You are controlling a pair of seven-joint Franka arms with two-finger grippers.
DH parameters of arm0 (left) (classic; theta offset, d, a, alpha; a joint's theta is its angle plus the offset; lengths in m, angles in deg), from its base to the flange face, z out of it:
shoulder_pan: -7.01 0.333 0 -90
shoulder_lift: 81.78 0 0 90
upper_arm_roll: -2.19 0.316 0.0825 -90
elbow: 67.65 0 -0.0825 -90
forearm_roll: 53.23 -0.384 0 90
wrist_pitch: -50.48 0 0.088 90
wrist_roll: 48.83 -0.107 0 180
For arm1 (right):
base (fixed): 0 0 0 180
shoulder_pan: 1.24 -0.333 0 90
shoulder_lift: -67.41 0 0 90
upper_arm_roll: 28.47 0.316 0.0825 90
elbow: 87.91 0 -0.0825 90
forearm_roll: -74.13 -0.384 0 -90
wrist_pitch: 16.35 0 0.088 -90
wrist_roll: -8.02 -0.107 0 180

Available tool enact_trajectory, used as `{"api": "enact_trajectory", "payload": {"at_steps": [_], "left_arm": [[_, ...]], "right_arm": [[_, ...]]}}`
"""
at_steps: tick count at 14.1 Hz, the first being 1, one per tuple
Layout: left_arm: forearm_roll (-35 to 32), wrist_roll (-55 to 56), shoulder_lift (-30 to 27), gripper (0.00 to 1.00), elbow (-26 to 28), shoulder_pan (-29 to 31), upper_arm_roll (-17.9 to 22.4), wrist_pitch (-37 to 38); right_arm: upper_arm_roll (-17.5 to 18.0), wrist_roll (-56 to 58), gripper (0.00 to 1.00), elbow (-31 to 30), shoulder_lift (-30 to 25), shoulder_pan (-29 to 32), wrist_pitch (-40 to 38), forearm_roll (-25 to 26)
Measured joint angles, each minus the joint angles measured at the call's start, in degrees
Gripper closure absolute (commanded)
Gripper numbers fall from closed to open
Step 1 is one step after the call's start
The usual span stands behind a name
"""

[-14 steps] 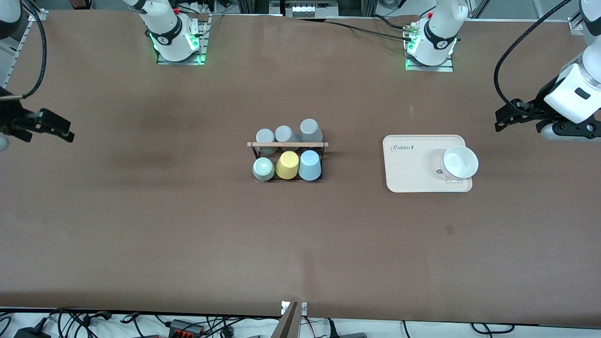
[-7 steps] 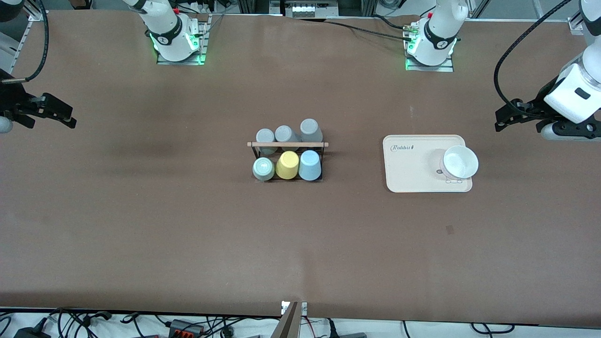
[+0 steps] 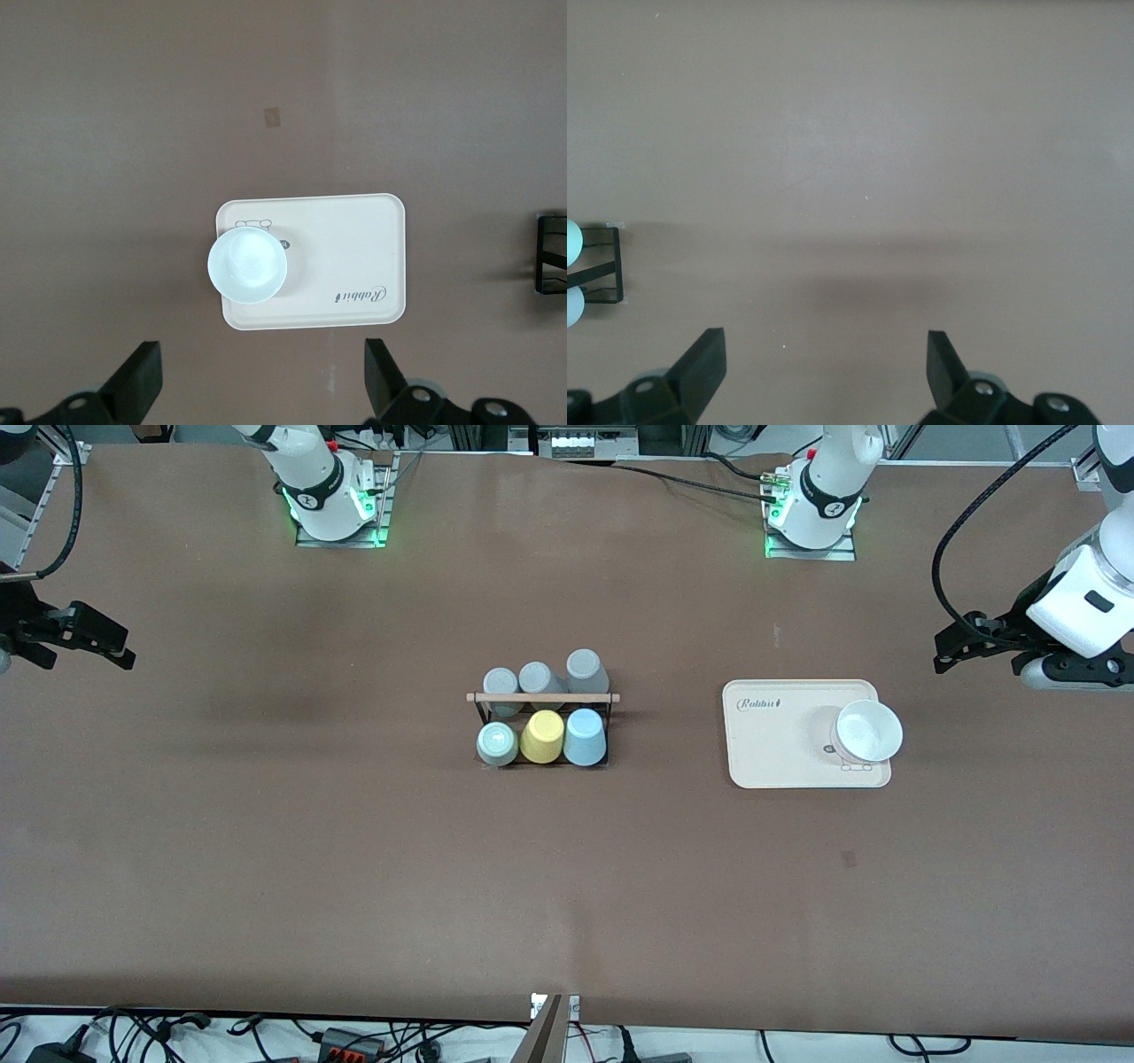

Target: Hang scattered cups on rack with three cups

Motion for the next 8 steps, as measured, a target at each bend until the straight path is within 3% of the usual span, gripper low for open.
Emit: {"api": "enact_trajectory", "payload": {"at_steps": [4, 8], "left_arm": [[0.00, 0.00, 0.00, 0.00, 0.00, 0.00, 0.00, 0.00], [0.00, 0.00, 0.00, 0.00, 0.00, 0.00, 0.00, 0.00]], "right_arm": [[0.40, -0.03, 0.00, -0.01, 0.00, 0.87, 0.07, -0.03], [2.98, -0.03, 0.00, -0.16, 0.00, 2.82, 0.02, -0.04]]}}
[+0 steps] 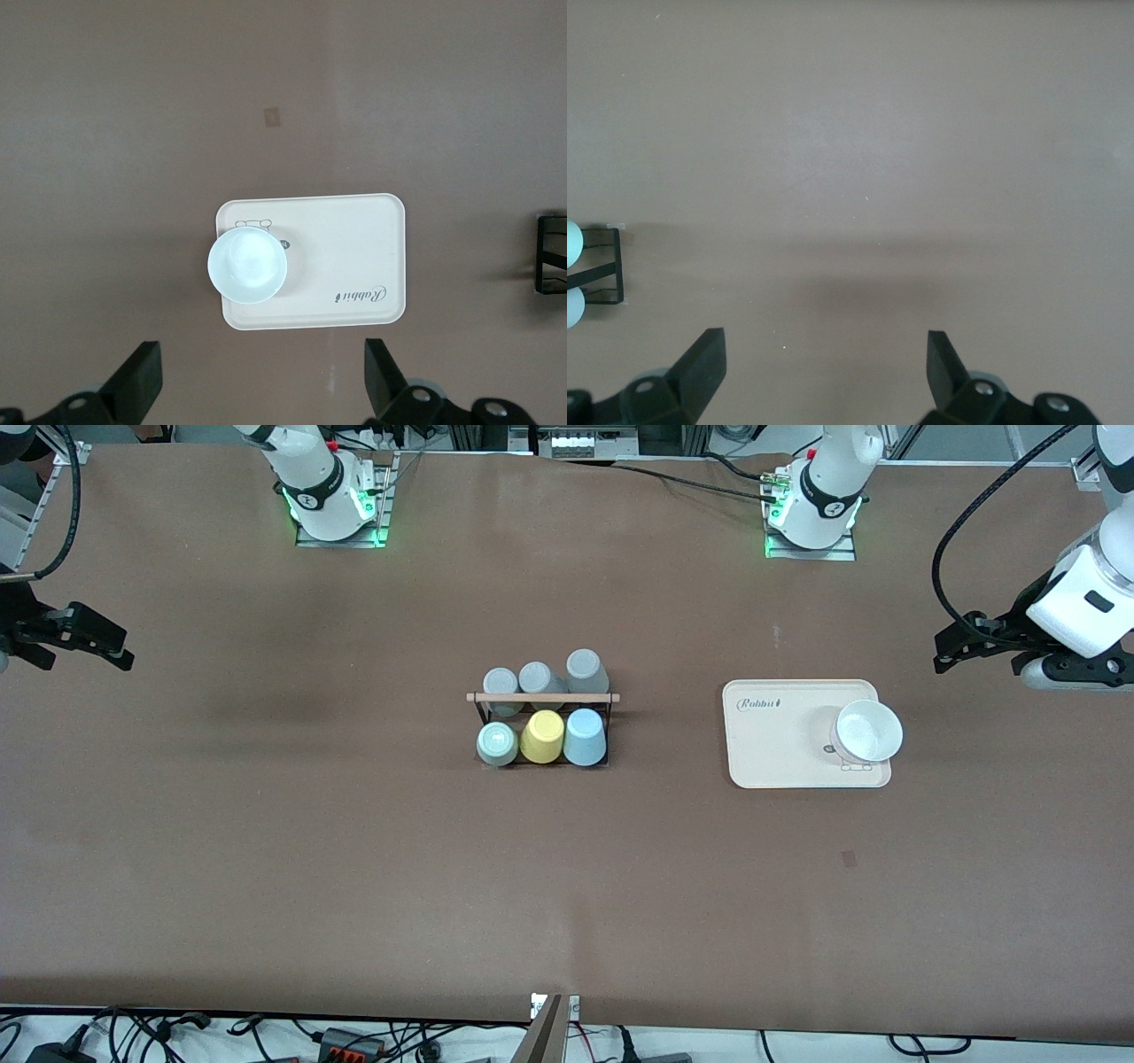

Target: Hang scattered cups on rack with three cups

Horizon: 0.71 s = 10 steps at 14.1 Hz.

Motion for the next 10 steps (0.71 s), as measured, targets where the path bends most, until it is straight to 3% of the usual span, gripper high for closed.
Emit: {"api": "enact_trajectory", "payload": {"at_steps": [10], "left_arm": [[0.00, 0.00, 0.00, 0.00, 0.00, 0.00, 0.00, 0.00]], "right_arm": [[0.26, 0.04, 0.00, -0.70, 0.00, 0.20, -0.90, 0.00]]}}
